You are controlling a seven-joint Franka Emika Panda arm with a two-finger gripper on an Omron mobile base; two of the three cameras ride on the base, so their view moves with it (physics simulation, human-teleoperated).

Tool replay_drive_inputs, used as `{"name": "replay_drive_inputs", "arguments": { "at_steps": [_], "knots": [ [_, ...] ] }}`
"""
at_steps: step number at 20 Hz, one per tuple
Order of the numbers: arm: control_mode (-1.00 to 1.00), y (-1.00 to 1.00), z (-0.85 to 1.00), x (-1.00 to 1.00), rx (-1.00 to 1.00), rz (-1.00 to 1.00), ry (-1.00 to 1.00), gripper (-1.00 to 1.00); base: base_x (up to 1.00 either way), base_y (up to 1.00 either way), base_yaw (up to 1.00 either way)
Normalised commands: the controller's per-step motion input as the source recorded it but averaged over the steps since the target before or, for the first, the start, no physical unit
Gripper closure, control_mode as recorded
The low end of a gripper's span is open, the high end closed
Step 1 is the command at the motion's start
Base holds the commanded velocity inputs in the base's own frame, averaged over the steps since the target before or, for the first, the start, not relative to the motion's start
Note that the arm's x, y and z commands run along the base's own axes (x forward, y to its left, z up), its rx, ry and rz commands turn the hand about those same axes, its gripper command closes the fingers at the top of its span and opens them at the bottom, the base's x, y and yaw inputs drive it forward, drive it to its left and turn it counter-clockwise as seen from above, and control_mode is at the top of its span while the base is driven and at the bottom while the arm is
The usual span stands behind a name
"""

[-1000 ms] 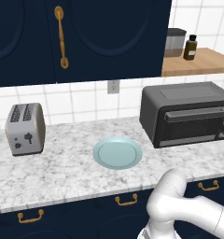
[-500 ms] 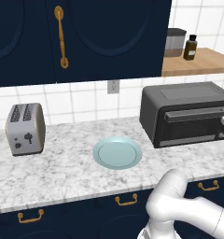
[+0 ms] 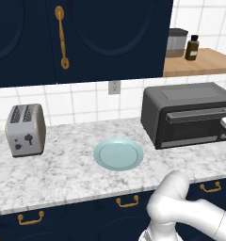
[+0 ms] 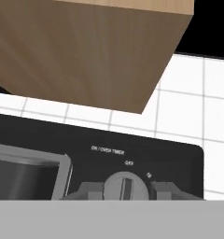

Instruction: Pick up the kebab skewer and baguette bread, and place them inside the toaster oven. Close the toaster oven door and start by setting the timer.

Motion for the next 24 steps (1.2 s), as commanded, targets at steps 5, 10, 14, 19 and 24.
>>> {"name": "replay_drive_inputs", "arguments": {
  "at_steps": [5, 10, 14, 19, 24],
  "knots": [
    [-1.0, 0.3, 0.45, 0.0, 0.0, 0.0, 0.0, 1.0, 0.0, 0.0, 0.0],
    [-1.0, 0.35, 0.4, 0.0, 0.0, 0.0, 0.0, 1.0, 0.0, 0.0, 0.0],
    [-1.0, 0.43, 0.37, 0.03, 0.09, 0.0, 0.0, 1.0, 0.0, 0.0, 0.0],
    [-1.0, 0.4, 0.4, 0.09, 0.17, 0.0, 0.0, 1.0, 0.0, 0.0, 0.0],
    [-1.0, 0.3, 0.38, 0.15, 0.16, 0.0, 0.0, 1.0, 0.0, 0.0, 0.0]
  ]
}}
